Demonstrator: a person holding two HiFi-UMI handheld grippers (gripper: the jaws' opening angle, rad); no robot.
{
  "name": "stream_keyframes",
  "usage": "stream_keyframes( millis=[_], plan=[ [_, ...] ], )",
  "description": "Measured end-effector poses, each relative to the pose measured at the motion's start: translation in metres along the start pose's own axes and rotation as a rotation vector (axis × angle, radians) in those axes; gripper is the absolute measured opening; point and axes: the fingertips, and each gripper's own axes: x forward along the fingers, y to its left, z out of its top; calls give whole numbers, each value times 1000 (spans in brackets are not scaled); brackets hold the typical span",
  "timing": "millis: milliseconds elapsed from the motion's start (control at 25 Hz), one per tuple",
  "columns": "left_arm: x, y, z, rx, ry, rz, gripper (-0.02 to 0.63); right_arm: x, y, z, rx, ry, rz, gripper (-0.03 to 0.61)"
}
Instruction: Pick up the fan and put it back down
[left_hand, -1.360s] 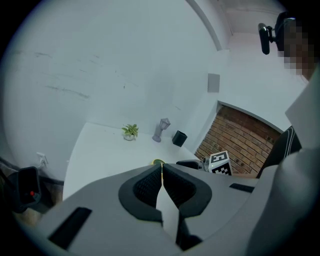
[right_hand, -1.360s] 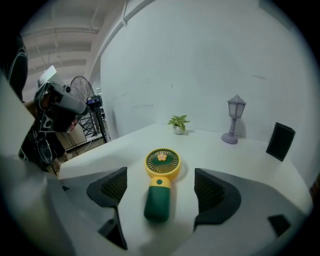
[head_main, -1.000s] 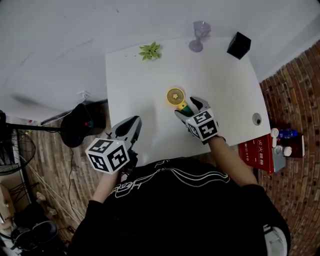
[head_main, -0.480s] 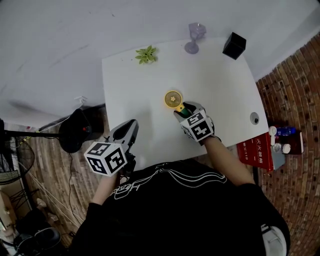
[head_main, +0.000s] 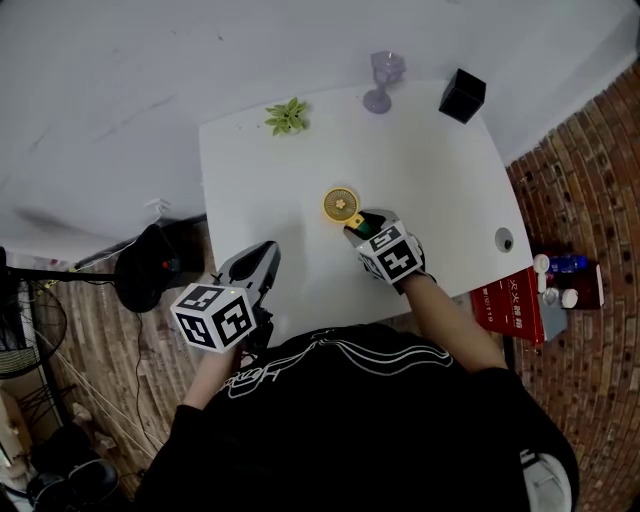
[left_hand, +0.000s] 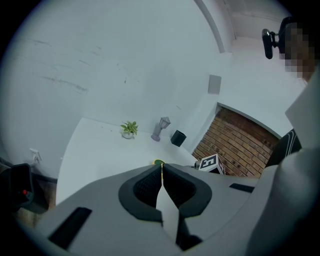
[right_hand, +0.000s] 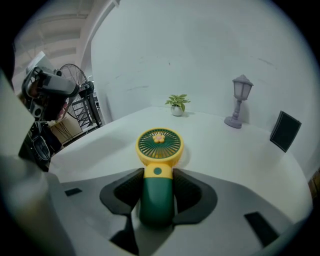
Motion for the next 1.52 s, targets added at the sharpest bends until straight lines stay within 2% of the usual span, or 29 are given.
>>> stream_keyframes(
  millis=[280,600,1160,1520],
  plan=[
    [4,-2,-2,5,10,2,34,-6,-4,4,45,-37,12,181],
    [6,-13,-4,17,12,4,34,-39,-3,30,68,-145,20,181],
    [-17,-79,-7,39,-59,-4,34,-175,18,63,69,-376,42,181],
    [-35,-134,-20,69,-91,-41,34,-248,39,44,80,-473,54,181]
  ],
)
